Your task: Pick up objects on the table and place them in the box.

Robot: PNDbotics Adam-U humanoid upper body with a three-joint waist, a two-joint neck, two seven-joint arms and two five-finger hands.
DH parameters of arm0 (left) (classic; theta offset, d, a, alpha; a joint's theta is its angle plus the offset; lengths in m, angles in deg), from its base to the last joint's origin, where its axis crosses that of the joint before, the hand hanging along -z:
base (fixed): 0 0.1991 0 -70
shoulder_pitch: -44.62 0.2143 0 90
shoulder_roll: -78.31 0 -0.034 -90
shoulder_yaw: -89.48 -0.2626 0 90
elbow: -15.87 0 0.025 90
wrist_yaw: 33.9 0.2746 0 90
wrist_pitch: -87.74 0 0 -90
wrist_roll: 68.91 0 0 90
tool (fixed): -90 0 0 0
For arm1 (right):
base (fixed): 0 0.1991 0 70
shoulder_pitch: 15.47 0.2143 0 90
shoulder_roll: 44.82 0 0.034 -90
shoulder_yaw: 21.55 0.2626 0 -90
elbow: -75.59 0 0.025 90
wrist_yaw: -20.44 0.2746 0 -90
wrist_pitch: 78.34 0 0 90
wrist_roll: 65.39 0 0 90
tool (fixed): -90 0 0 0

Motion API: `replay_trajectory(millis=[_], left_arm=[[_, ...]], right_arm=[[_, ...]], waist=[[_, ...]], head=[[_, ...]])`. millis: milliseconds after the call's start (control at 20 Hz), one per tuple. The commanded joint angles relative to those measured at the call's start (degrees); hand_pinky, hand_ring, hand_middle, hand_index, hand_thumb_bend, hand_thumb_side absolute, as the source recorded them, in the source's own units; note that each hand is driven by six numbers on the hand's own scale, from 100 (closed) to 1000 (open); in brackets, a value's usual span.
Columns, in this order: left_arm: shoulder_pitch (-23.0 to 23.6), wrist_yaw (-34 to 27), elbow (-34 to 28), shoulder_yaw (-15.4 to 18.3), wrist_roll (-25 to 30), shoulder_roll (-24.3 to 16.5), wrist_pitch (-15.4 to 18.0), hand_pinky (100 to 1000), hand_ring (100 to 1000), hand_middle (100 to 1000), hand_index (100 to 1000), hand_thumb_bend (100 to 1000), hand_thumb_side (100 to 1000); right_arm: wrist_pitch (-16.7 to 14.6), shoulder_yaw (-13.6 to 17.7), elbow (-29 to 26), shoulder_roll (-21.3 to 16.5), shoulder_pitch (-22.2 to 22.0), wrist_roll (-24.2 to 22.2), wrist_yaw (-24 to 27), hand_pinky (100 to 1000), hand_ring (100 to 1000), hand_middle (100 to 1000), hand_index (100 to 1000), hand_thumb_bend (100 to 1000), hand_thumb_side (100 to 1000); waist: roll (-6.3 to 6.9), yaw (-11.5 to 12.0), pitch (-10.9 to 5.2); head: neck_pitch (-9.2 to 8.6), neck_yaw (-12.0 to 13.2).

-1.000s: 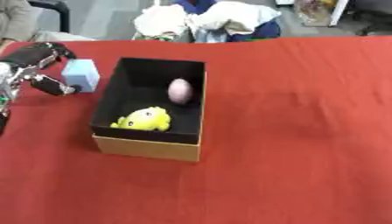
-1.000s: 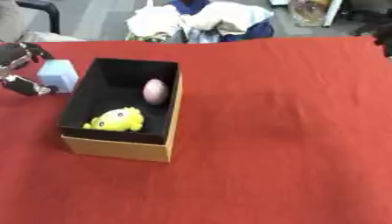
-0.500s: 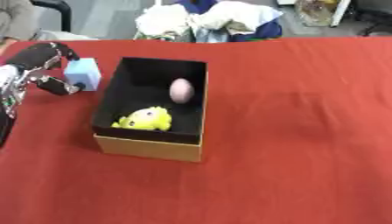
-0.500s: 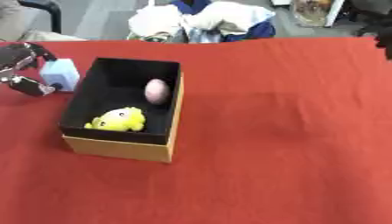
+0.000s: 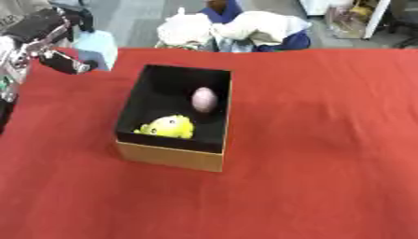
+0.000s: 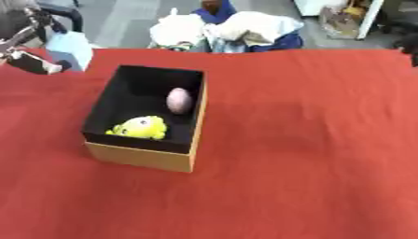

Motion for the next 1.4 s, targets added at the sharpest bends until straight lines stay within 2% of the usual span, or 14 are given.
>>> replay_trajectory(millis=[50, 400, 800, 900, 950, 1100, 1150, 1200, 1250, 1300, 1350, 1400], left_arm=[[-1.6, -4.0, -6.8, -2.0, 2.3, -2.2, 1.1, 585, 498, 484, 628, 474, 172], [-2.3, -8.6, -13.2, -7.8, 8.6, 0.8, 3.1, 585, 506, 495, 635, 425, 207], [-1.0, -10.2, -11.2, -12.7, 15.1, 5.1, 5.9, 591, 531, 530, 671, 317, 243], [-0.5, -10.5, -10.7, -13.5, 16.1, 5.8, 6.4, 601, 551, 556, 694, 277, 319], [-0.1, -11.0, -10.4, -13.8, 16.6, 6.2, 6.6, 606, 560, 567, 707, 230, 423], [0.6, -13.6, -9.7, -14.6, 17.9, 6.7, 7.2, 613, 567, 578, 715, 164, 523], [0.9, -14.6, -9.8, -14.8, 18.6, 6.7, 7.4, 631, 588, 605, 745, 149, 622], [1.2, -15.5, -10.0, -15.0, 19.5, 6.6, 7.6, 641, 601, 620, 758, 149, 683], [1.5, -16.3, -10.5, -15.2, 20.5, 6.3, 7.8, 659, 621, 648, 778, 170, 786], [1.8, -16.9, -11.0, -15.2, 21.4, 6.1, 7.9, 662, 625, 654, 782, 175, 807], [2.1, -17.2, -11.5, -15.3, 22.7, 5.7, 8.0, 705, 678, 719, 814, 229, 991], [2.5, -17.4, -12.0, -15.2, 24.1, 5.3, 8.1, 709, 687, 728, 817, 251, 1000]], right_arm=[[0.0, 0.6, -0.7, -1.1, 0.8, -0.2, 0.0, 772, 737, 710, 804, 100, 785], [0.0, 0.5, -0.7, -0.6, 0.7, -0.4, 0.1, 772, 738, 711, 802, 100, 781], [-0.1, 0.5, -0.6, -0.2, 0.6, -0.6, 0.2, 771, 738, 709, 797, 100, 783], [-0.1, 0.5, -0.6, -0.1, 0.5, -0.7, 0.3, 771, 738, 709, 796, 100, 784], [-0.1, 0.5, -0.5, -0.1, 0.6, -0.7, 0.3, 771, 737, 708, 795, 100, 785], [-0.2, 0.5, -0.5, 0.0, 0.5, -0.8, 0.3, 771, 737, 708, 794, 100, 784], [-0.2, 0.5, -0.5, 0.0, 0.5, -0.8, 0.3, 771, 737, 708, 794, 100, 784], [-0.2, 0.5, -0.5, 0.0, 0.5, -0.8, 0.4, 771, 738, 708, 793, 100, 785], [-0.2, 0.6, -0.4, 0.0, 0.5, -0.8, 0.3, 771, 738, 708, 793, 100, 785], [-0.2, 0.6, -0.4, 0.0, 0.4, -0.9, 0.4, 771, 738, 707, 793, 100, 785], [-0.2, 0.6, -0.4, 0.0, 0.4, -0.9, 0.4, 771, 739, 708, 792, 100, 785], [-0.2, 0.6, -0.4, 0.0, 0.4, -0.9, 0.4, 771, 739, 708, 792, 100, 785]], waist=[[-0.05, 0.1, -1.44], [-0.47, 0.1, -2.06], [-0.86, 0.0, -2.16], [-0.92, 0.0, -2.11], [-0.96, 0.0, -2.08], [-1.05, 0.1, -2.05], [-1.09, 0.2, -2.05], [-1.13, 0.2, -2.05], [-1.17, 0.3, -2.06], [-1.20, 0.3, -2.07], [-1.22, 0.4, -2.10], [-1.26, 0.4, -2.14]], head=[[0.32, 0.0], [0.32, 0.2], [0.23, 0.6], [0.22, 0.6], [0.24, 0.6], [0.29, 0.7], [0.25, 0.6], [0.24, 0.6], [0.29, 0.6], [0.34, 0.6], [0.35, 0.6], [0.35, 0.6]])
